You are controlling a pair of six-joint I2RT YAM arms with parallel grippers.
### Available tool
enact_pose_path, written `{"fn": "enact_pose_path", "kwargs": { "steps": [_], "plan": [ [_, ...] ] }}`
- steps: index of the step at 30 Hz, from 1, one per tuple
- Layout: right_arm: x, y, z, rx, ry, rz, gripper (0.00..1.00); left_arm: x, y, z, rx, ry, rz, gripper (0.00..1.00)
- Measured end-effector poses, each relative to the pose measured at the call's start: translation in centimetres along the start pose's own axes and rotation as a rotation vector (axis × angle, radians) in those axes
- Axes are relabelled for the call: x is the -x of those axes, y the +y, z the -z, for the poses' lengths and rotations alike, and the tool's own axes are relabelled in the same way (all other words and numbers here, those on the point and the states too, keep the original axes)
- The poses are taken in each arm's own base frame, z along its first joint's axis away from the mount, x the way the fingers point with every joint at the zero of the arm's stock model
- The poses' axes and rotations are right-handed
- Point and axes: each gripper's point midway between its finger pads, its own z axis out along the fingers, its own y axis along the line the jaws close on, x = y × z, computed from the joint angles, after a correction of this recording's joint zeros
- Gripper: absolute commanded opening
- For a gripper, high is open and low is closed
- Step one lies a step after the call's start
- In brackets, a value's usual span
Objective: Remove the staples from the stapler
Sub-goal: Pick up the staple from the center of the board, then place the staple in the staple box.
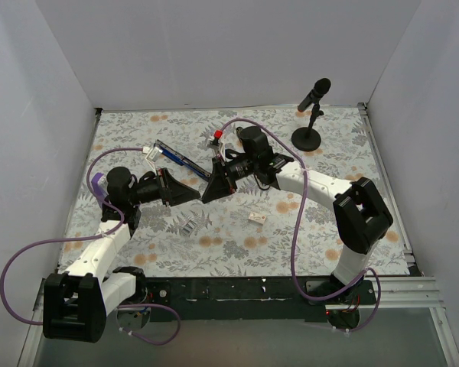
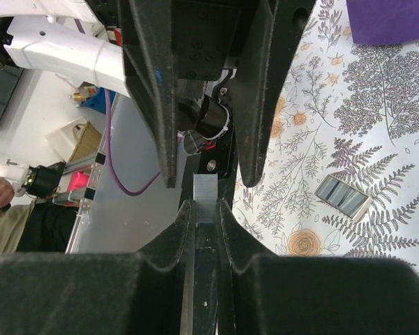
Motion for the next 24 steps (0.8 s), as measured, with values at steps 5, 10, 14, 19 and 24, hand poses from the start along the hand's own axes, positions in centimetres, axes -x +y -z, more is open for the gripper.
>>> {"fn": "enact_pose_path", "kwargs": {
  "steps": [5,10,14,19,24],
  "plan": [
    [0.0,-0.3,0.0,-0.015,-0.002,-0.002,0.11,0.2,0.4,-0.1,0.028,-0.013,0.019,0.58],
    [-1.0,-2.3,-0.2,-0.129,0.008,-0.014,0.11,3.3,1.1,-0.2,0.153,-0.092,0.014,0.69],
    [-2.6,-4.3,-0.6,-0.252,0.031,-0.037,0.12,7.3,1.2,0.6,0.321,-0.223,-0.013,0.90],
    [-6.5,-6.8,-2.5,-0.467,0.099,-0.062,0.12,11.5,2.8,3.6,0.606,-0.413,0.029,0.98],
    [-8.9,-8.8,-4.5,-0.646,0.141,-0.037,0.15,12.7,6.0,7.9,0.898,-0.549,0.088,0.98]
  ]
}}
